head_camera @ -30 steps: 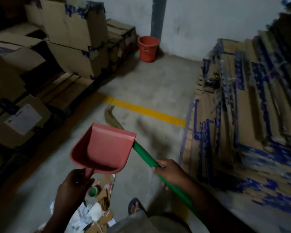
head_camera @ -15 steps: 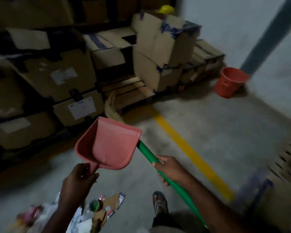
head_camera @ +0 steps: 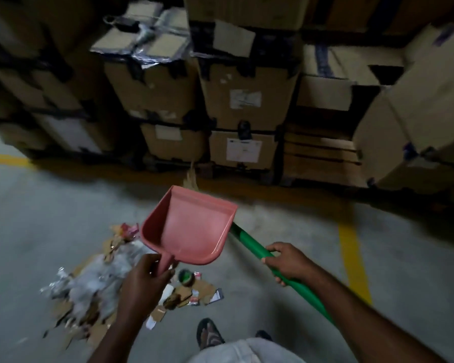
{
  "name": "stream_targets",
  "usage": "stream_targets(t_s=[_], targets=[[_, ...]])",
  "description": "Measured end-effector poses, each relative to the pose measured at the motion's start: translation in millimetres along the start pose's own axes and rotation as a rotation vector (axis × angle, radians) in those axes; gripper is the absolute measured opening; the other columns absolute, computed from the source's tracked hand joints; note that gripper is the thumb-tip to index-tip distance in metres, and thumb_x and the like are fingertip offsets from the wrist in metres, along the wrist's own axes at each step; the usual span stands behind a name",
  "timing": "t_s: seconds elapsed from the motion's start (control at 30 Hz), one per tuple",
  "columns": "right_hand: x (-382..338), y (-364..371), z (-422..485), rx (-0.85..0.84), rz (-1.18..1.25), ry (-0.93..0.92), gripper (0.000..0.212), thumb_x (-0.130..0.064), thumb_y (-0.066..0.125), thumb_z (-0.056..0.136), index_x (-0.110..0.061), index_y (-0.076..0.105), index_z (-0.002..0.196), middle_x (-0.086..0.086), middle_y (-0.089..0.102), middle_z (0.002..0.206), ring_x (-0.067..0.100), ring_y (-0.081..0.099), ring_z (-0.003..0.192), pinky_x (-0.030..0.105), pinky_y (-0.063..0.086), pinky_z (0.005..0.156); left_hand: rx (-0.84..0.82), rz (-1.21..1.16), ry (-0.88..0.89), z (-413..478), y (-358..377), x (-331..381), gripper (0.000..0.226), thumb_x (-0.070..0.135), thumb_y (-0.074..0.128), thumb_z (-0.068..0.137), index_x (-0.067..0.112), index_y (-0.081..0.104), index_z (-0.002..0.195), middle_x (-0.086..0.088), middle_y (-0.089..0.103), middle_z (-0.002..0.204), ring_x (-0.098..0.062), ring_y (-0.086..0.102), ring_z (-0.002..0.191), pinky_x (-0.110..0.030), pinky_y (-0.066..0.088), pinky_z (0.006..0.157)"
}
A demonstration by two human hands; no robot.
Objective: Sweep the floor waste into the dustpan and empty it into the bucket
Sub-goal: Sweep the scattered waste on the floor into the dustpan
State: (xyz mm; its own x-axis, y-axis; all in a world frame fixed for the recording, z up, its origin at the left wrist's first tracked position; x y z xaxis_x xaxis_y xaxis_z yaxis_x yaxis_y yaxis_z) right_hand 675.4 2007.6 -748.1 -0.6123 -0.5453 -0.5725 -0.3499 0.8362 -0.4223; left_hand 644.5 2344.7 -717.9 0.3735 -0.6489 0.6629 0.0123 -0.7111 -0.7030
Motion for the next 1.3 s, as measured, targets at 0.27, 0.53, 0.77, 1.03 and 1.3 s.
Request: stream_targets(t_s=[0.27,0.53,0.77,1.03,1.3], targets=[[-53,28,53,-0.141,-0.256,-0.053,0.033,-0.021,0.065,0.089,-0.020,0.050,0.118,0.016,0.065,0.090,0.023,0.062,0.058,0.028,0.050,0.047,0.111,-0.006,-0.131,3,-7,-28,0.033,0.025,0.082,0.076,0.025,0.066,0.106,0.017,0.065,0.077,-0.002,0.064,0.068,-0.031,0.054,0.063],[-78,-8,122,-0.336,-0.480,-0.142,0.028,-0.030,0.068,0.089,-0.022,0.050,0.109,0.016,0.066,0.088,0.022,0.061,0.058,0.029,0.050,0.049,0.335,-0.055,-0.448,-48,28,-43,0.036,0.031,0.083,0.073,0.033,0.065,0.104,0.008,0.073,0.087,-0.018,0.070,0.080,-0.035,0.053,0.069],[-72,-12,182,-0.565,-0.874,-0.314,0.046,-0.030,0.073,0.084,-0.026,0.051,0.125,0.015,0.066,0.091,0.019,0.060,0.053,0.028,0.048,0.044,0.414,-0.171,-0.741,-115,117,-61,0.035,0.027,0.084,0.074,0.030,0.062,0.101,0.006,0.072,0.087,-0.018,0.070,0.080,-0.041,0.056,0.073],[-69,75,286,-0.413,-1.668,-0.965,0.041,-0.024,0.047,0.090,-0.041,0.044,0.127,0.002,0.058,0.112,0.028,0.063,0.091,0.031,0.047,0.063,0.259,-0.160,-0.944,-144,256,-151,0.039,0.036,0.079,0.077,0.033,0.058,0.109,0.007,0.073,0.096,-0.017,0.071,0.080,-0.039,0.056,0.074],[-40,159,440,-0.276,-1.727,-0.943,0.053,-0.011,0.061,0.082,-0.036,0.053,0.128,0.008,0.060,0.117,0.034,0.063,0.097,0.035,0.049,0.069,0.093,-0.046,-1.073,-120,399,-293,0.040,0.033,0.076,0.081,0.024,0.053,0.112,-0.008,0.070,0.112,-0.034,0.065,0.100,-0.041,0.051,0.078]])
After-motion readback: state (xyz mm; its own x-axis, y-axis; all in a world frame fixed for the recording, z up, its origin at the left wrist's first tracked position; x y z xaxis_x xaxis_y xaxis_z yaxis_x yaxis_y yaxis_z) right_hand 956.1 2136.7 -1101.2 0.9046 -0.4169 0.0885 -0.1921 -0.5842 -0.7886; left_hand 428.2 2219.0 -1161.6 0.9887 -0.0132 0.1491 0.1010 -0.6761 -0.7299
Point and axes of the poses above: each hand's wrist, its own z-axis towards the middle knuckle, its own y-axis out of the palm, x = y × z, the point moved 1 cm from there along z, towards the middle knuckle
